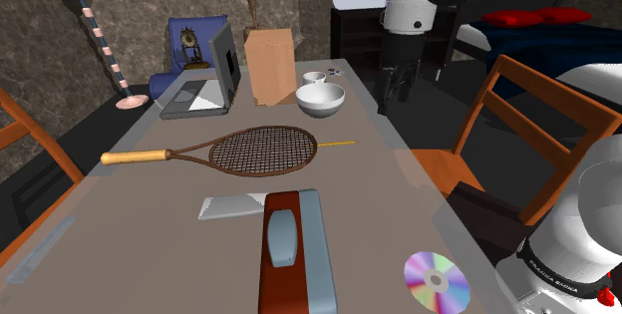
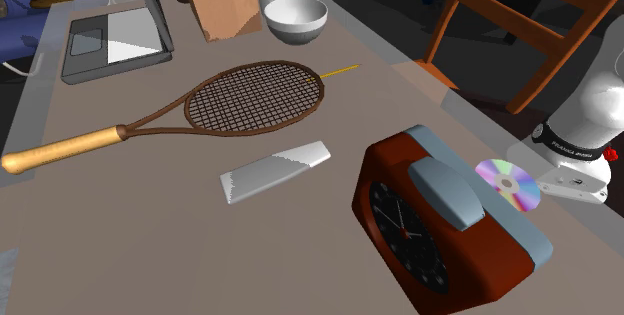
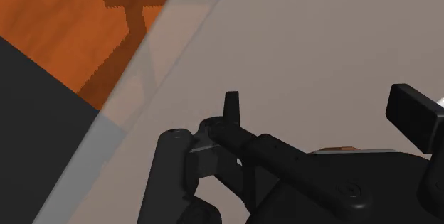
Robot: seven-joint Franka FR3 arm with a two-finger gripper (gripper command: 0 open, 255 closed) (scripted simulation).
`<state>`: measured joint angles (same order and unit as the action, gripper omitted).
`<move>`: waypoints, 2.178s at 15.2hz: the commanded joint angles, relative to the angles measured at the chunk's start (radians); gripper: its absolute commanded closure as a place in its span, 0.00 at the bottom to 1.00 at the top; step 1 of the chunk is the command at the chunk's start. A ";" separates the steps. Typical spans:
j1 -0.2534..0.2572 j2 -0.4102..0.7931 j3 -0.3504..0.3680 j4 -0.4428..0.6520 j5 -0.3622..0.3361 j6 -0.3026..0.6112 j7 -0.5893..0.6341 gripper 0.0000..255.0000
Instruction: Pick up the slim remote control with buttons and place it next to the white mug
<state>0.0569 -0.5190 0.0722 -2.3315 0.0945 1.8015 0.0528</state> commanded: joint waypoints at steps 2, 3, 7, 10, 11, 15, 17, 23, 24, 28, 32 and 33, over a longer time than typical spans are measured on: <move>0.028 0.102 0.024 0.041 0.001 0.064 -0.038 0.00; 0.037 0.136 0.032 0.058 0.000 0.082 -0.050 0.00; 0.069 0.272 0.065 0.134 -0.010 0.144 -0.094 0.00; 0.092 0.371 0.091 0.199 -0.024 0.181 -0.123 0.00; 0.100 0.404 0.100 0.222 -0.030 0.191 -0.132 0.00; 0.132 0.534 0.134 0.318 -0.061 0.226 -0.163 0.00; 0.149 0.598 0.151 0.369 -0.080 0.238 -0.177 0.00; 0.211 0.788 0.194 0.536 -0.150 0.256 -0.214 0.00; 0.223 0.819 0.201 0.565 -0.163 0.256 -0.221 0.00; 0.276 0.943 0.221 0.689 -0.215 0.251 -0.247 0.00; 0.308 1.013 0.229 0.751 -0.243 0.256 -0.262 0.00; 0.308 1.019 0.228 0.745 -0.245 0.266 -0.261 0.00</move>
<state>0.3638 0.4931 0.3002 -1.5855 -0.1477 2.0602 -0.2070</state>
